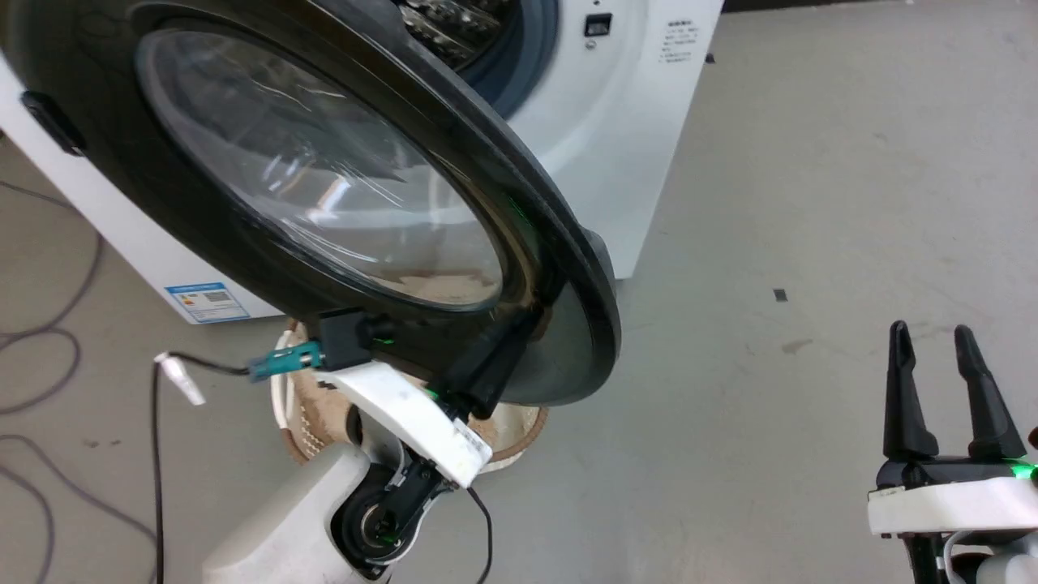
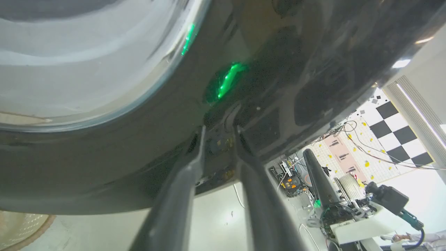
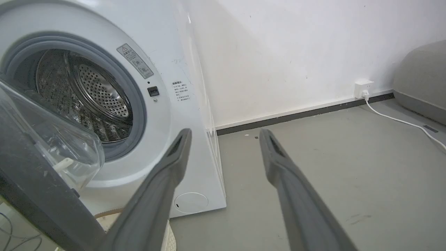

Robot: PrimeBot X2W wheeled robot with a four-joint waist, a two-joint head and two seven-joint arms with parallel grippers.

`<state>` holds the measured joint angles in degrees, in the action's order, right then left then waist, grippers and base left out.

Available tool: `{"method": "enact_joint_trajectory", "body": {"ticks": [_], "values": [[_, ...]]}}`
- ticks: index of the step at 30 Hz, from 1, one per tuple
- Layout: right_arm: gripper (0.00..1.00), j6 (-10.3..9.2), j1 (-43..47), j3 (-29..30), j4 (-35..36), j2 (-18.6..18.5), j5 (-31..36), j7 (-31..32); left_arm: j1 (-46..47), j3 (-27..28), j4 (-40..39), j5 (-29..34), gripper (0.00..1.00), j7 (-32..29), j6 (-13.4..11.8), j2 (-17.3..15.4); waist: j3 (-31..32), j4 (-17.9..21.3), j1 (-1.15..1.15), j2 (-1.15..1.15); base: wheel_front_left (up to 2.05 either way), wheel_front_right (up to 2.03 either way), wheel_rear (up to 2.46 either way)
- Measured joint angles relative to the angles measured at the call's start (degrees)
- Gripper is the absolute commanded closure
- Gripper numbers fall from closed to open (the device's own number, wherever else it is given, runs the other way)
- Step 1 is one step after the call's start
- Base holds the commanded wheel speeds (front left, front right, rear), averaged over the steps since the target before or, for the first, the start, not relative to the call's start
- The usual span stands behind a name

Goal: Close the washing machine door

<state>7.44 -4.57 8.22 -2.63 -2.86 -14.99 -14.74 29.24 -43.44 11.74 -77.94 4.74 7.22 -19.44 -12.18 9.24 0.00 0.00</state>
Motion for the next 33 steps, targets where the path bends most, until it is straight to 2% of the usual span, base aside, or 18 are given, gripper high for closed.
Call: {"method": "enact_joint_trajectory", "body": {"ticks": [4,7,10,13,15,17,22,25,28,29,30,31,32,33], "values": [[0.0,0.0,0.23,0.37,1.37,-0.01,-0.19,0.0,0.94,-0.73,1.68,5.39,0.0,7.67,0.01,-0.77,1.19,-1.22,0.0,0.0,0.0,0.0,0.0],[0.0,0.0,0.63,1.05,2.13,-0.01,0.04,0.0,1.35,1.13,4.52,11.92,0.0,9.7,-0.15,-1.15,2.24,-2.54,0.0,0.0,0.0,0.0,0.0],[0.0,0.0,0.61,1.67,3.35,0.0,0.44,-0.01,1.31,8.46,4.85,23.09,0.0,9.94,-4.53,-0.62,3.14,-4.11,0.0,0.0,0.0,0.0,0.0],[0.0,0.0,0.58,2.05,4.59,0.0,1.07,-0.01,0.12,16.12,1.48,35.7,0.0,10.02,-9.36,0.34,3.95,-5.63,0.0,0.0,0.0,0.0,0.0],[0.0,0.0,0.55,2.23,5.59,0.0,1.7,-0.01,-2.04,19.72,-1.02,42.95,0.0,10.01,-11.51,1.1,4.41,-6.58,-0.01,0.0,0.0,0.0,0.0],[0.0,0.0,0.41,2.25,6.75,-0.01,2.47,-0.01,-4.9,23.85,-3.6,47.35,0.0,10.01,-13.47,2.68,4.83,-7.47,0.0,0.0,0.0,0.0,0.0],[0.0,0.0,-1.18,2.3,9.21,-0.01,3.5,0.0,-10.49,30.83,-8.88,59.1,0.0,10.01,-18.35,3.38,5.88,-9.44,-0.01,0.0,0.0,0.0,0.0],[0.0,-0.01,-2.94,0.75,11.14,-0.02,3.88,-0.01,-14.72,35.02,-11.0,62.33,0.0,10.01,-20.09,4.58,6.53,-10.42,0.0,0.0,0.0,0.0,0.0],[0.0,0.0,-4.88,-1.0,13.37,0.02,3.79,-0.01,-18.54,38.24,-12.61,64.29,0.0,10.01,-20.47,5.6,7.02,-11.35,0.0,0.0,0.0,0.0,0.0],[0.13,0.0,-5.44,-1.52,13.95,-0.01,3.13,-0.01,-19.59,39.05,-12.85,64.57,0.0,10.01,-20.11,6.02,7.18,-11.67,-0.01,0.0,0.0,0.0,0.0],[0.45,0.0,-5.93,-2.12,14.52,-0.01,2.68,-0.01,-20.48,39.55,-13.19,65.03,0.0,10.01,-19.62,6.36,7.33,-11.98,0.0,0.0,0.0,0.0,0.0],[0.64,-0.01,-6.41,-2.9,15.12,-0.04,2.94,-0.01,-21.28,40.13,-13.59,65.44,0.0,10.01,-19.12,6.75,7.49,-12.3,-0.01,0.0,0.0,0.0,0.0],[0.96,-0.01,-6.93,-4.2,15.7,-0.05,3.33,-0.02,-22.01,40.6,-13.71,65.71,0.0,10.01,-18.66,7.26,7.62,-12.62,-0.01,0.0,0.0,0.0,0.0],[1.0,0.0,-7.37,-5.64,16.22,-0.08,3.33,-0.03,-22.75,40.72,-13.71,66.11,0.0,10.01,-18.23,7.69,7.75,-12.92,0.0,0.0,0.0,0.0,0.0]]}}
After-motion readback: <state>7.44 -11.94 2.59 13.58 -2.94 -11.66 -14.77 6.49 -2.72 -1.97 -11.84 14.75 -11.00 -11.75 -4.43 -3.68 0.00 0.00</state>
